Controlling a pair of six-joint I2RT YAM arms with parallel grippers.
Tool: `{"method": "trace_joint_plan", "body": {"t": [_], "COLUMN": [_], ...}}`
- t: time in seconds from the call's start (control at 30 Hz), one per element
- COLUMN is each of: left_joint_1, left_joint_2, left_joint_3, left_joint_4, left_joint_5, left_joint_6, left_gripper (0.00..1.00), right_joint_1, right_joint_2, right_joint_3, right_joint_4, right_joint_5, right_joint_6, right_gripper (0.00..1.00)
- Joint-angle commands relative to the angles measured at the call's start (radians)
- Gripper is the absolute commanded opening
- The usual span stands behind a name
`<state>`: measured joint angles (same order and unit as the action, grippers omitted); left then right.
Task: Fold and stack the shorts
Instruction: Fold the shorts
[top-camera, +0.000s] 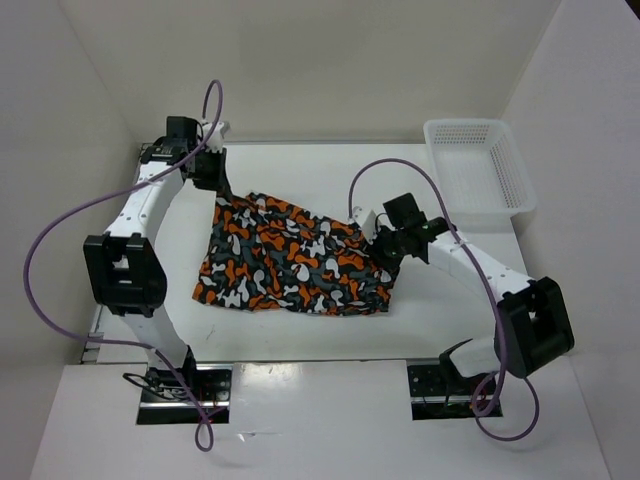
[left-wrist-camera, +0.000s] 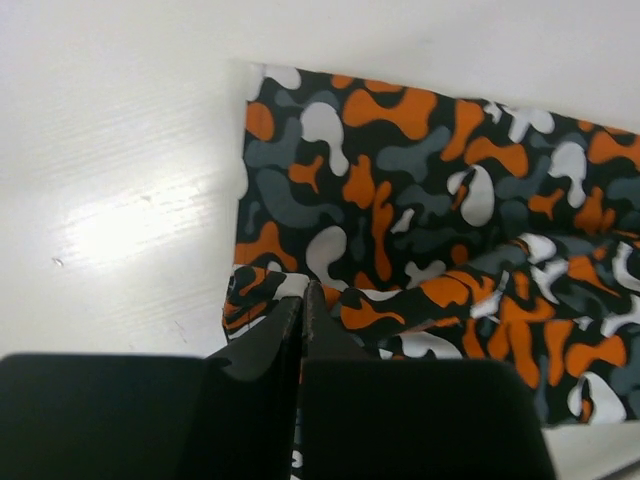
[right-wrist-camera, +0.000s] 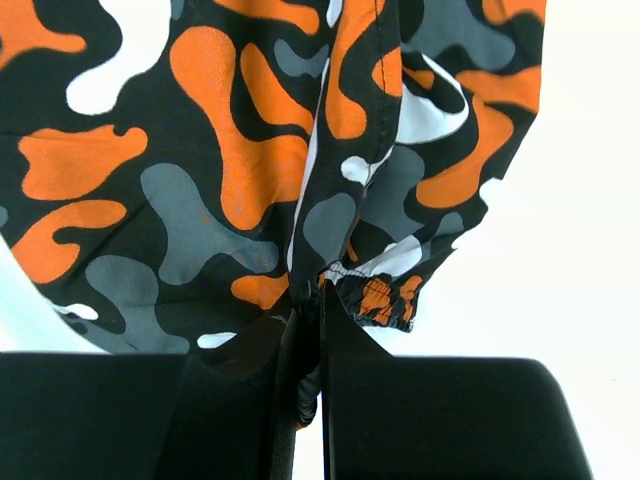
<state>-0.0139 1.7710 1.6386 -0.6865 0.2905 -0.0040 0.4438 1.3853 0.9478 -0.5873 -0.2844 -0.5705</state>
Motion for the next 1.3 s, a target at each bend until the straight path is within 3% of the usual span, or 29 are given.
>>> {"method": "trace_joint_plan", "body": {"t": [0.0, 0.3, 0.7, 0.87, 0.9, 0.93, 0.97, 1.0, 1.03, 1.07, 1.1, 1.13, 1.27], "left_joint_1": [-0.004, -0.038, -0.147, -0.147, -0.147, -0.147, -0.147, -0.147, -0.147, -0.147, -0.147, -0.147, -0.120], "left_joint_2": [0.047, 0.172, 0.332, 0.436, 0.450, 0.468, 0.507, 0.525, 0.539, 0.539, 0.539, 0.500, 0.357], "left_joint_3": [0.076, 0.142, 0.360, 0.470, 0.471, 0.484, 0.497, 0.533, 0.549, 0.549, 0.549, 0.520, 0.341], "left_joint_4": [0.076, 0.116, 0.117, 0.105, 0.105, 0.105, 0.096, 0.067, 0.052, 0.042, 0.042, 0.042, 0.033], "left_joint_5": [-0.037, -0.128, -0.134, -0.172, -0.181, -0.182, -0.182, -0.182, -0.182, -0.182, -0.182, -0.171, -0.159], "left_joint_6": [0.004, 0.004, 0.004, 0.004, 0.004, 0.004, 0.004, 0.004, 0.004, 0.004, 0.004, 0.004, 0.004], "left_gripper": [0.00, 0.00, 0.03, 0.15, 0.19, 0.31, 0.46, 0.60, 0.62, 0.70, 0.72, 0.84, 0.94], "right_joint_1": [-0.033, -0.290, -0.336, -0.379, -0.379, -0.379, -0.379, -0.379, -0.379, -0.379, -0.379, -0.379, -0.379], "right_joint_2": [0.015, 0.101, 0.143, 0.175, 0.175, 0.175, 0.175, 0.175, 0.175, 0.175, 0.175, 0.175, 0.144], "right_joint_3": [-0.020, 0.043, -0.003, 0.026, 0.016, 0.016, 0.005, 0.005, 0.005, 0.031, 0.043, 0.058, 0.103], "right_joint_4": [0.084, 0.148, 0.210, 0.219, 0.230, 0.248, 0.262, 0.273, 0.273, 0.273, 0.273, 0.250, 0.182], "right_joint_5": [-0.006, -0.071, -0.006, 0.005, 0.014, 0.025, 0.059, 0.080, 0.096, 0.105, 0.116, 0.116, 0.091], "right_joint_6": [0.055, 0.181, 0.207, 0.235, 0.245, 0.254, 0.279, 0.291, 0.300, 0.301, 0.301, 0.301, 0.345], "right_gripper": [0.00, 0.00, 0.02, 0.06, 0.13, 0.23, 0.36, 0.65, 0.73, 0.78, 0.86, 0.88, 0.92]}}
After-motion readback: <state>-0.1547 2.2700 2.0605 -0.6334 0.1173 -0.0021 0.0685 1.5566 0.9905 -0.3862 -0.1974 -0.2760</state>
